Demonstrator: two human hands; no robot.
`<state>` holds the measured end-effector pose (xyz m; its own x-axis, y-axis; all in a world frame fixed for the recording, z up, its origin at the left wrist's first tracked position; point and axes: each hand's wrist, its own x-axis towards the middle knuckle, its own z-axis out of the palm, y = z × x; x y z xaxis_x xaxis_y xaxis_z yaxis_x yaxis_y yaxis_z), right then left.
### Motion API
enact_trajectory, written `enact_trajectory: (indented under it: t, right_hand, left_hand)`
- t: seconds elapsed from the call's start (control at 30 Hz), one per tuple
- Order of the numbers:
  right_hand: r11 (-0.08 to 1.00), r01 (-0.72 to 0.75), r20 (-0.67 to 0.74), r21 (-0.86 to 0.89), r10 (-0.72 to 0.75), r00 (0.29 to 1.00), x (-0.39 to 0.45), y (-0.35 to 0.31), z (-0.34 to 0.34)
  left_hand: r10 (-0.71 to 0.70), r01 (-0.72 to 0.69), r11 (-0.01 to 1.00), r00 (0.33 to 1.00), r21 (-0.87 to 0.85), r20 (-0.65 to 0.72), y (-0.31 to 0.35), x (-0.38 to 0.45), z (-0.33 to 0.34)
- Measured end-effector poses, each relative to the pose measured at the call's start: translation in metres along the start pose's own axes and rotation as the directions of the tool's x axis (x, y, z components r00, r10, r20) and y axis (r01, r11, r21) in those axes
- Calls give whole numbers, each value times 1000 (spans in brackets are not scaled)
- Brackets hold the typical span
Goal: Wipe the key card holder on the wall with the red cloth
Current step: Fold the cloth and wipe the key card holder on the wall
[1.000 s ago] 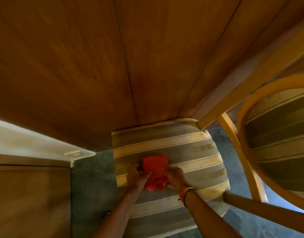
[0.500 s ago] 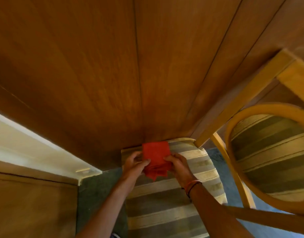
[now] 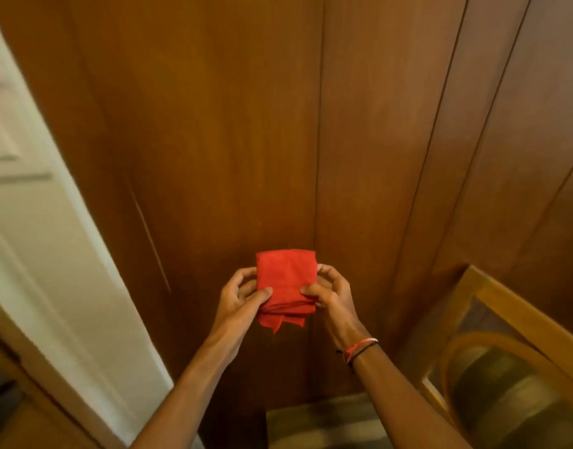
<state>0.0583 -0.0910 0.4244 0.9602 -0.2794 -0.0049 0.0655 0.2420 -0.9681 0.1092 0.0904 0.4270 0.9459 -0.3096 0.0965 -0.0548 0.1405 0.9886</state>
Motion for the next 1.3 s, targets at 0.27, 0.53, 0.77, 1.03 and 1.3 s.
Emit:
enact_trajectory:
  t: [0.27, 0.53, 0.77, 1.03, 1.3]
  right_hand:
    - [969, 245, 168, -22, -238, 957, 6, -124, 106]
    - [927, 371, 327, -53, -335, 884, 5, -186, 212]
    - [908, 419, 370, -14, -384, 846, 11, -201, 300]
    - [868, 495, 219, -48, -475, 852, 32, -206, 378]
    - [247, 743, 255, -622, -833, 490, 46, -205, 352]
  left_hand:
    - [423, -407, 902, 900, 144, -109, 150, -8, -56]
    - [694, -555, 708, 664, 437, -281, 236, -21, -124]
    - [829, -435, 550, 385, 713, -405, 273, -18, -179]
    - [927, -94, 274, 292, 957, -237, 294, 9, -229]
    - [882, 62, -124, 463, 990, 81, 275, 35, -227]
